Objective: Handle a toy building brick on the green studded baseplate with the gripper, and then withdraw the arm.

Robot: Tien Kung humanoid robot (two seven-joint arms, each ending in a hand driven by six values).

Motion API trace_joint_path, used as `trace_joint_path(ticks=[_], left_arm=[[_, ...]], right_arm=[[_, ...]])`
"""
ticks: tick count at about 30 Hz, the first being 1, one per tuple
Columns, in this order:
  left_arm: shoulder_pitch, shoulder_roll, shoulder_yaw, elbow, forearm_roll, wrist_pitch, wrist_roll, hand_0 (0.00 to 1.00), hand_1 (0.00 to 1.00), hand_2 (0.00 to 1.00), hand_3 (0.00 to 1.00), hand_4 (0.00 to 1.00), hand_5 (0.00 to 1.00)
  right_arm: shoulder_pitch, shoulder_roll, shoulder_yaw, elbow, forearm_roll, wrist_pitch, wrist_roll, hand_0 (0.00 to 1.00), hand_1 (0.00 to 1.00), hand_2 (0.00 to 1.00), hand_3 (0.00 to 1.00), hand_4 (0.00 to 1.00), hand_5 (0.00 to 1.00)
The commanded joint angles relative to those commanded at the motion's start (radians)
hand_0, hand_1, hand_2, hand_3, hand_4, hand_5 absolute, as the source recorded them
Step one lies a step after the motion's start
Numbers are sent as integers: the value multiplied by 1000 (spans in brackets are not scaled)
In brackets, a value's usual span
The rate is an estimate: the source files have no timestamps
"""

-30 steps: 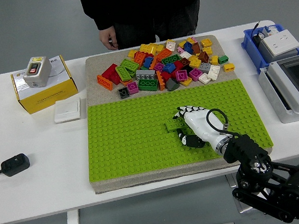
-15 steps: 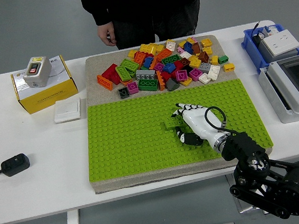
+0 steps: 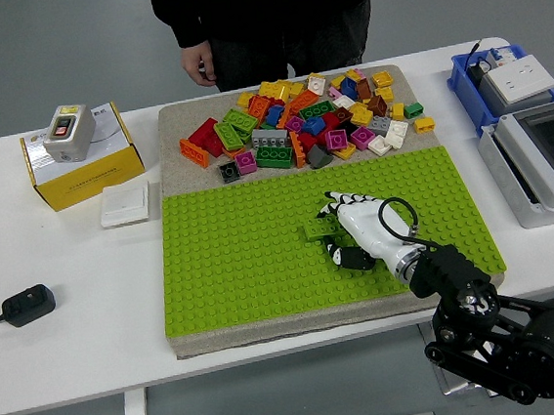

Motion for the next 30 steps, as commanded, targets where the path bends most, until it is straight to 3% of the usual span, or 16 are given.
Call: trace_joint_path(ticks=[2,3,25,30], left_arm=[[0,0,0,0,0,0,0,684,693,678,757,435,418],[0,0,0,0,0,0,-1,684,693,676,755,436,419],[-1,0,-2,0,2,3,-4,683,692,673,752,434,416],[1,-1,-2,0,1,3,-5,683,691,670,749,430,413]], right_arm=[[0,0,0,1,3,1,1,860,958,992,739,477,314],[0,0,-1,1,6,1,1,859,957,998,794,499,325],[-1,-2,3,12,32,-6,22,855,954,998,811,514,335],[-12,-18,32,51,40,-12,29,855,954,998,814,520,341]])
